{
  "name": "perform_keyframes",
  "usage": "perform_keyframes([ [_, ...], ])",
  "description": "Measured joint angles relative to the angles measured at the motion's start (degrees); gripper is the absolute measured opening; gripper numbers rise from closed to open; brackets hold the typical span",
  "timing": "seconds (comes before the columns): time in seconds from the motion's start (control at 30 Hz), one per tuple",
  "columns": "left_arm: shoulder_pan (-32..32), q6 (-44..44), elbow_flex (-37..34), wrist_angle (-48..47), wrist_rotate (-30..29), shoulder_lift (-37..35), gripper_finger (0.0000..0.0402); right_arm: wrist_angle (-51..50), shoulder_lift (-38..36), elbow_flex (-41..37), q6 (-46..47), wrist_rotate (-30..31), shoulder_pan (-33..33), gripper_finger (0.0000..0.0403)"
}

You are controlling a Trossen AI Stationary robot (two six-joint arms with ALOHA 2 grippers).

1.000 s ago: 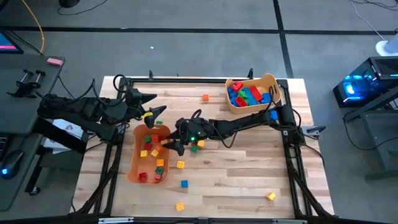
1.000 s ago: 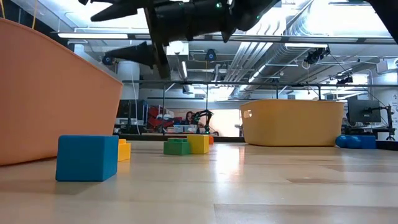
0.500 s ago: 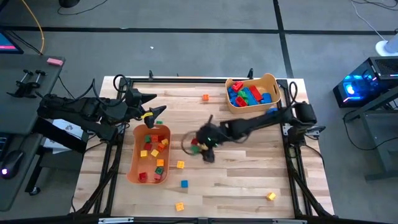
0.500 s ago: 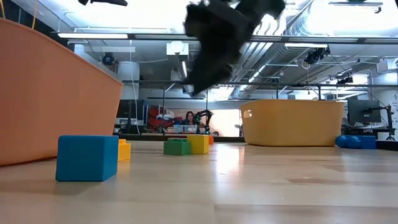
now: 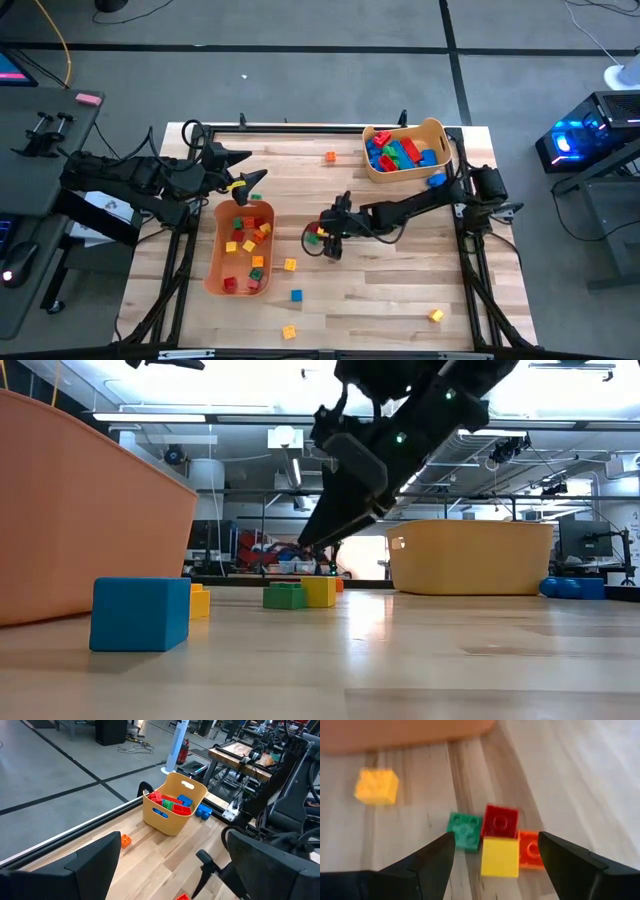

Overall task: Sort blocks by size
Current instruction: Put the yellow block into the orange bin

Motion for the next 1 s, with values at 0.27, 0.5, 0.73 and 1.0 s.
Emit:
perform_keyframes([
  [0.27, 0.0, -0.01, 0.0, -0.01, 0.0, 0.0, 0.0351, 1.39, 4.23, 0.0, 0.18, -0.53, -0.04, 0.0277],
  [0.5, 0.0, -0.01, 0.0, -0.02, 0.0, 0.0, 0.0351, 0.53, 4.72, -0.02, 2.11, 0.06, -0.68, 0.0209],
  [0.73, 0.0, -0.02, 0.0, -0.02, 0.0, 0.0, 0.0351, 0.34, 4.49, 0.0, 2.7, -0.64, -0.47, 0.0124],
  [1.0, 0.0, -0.01, 0.0, 0.13, 0.0, 0.0, 0.0351, -2.04, -1.75, 0.96, 0.33, 0.06, -0.98, 0.0124],
])
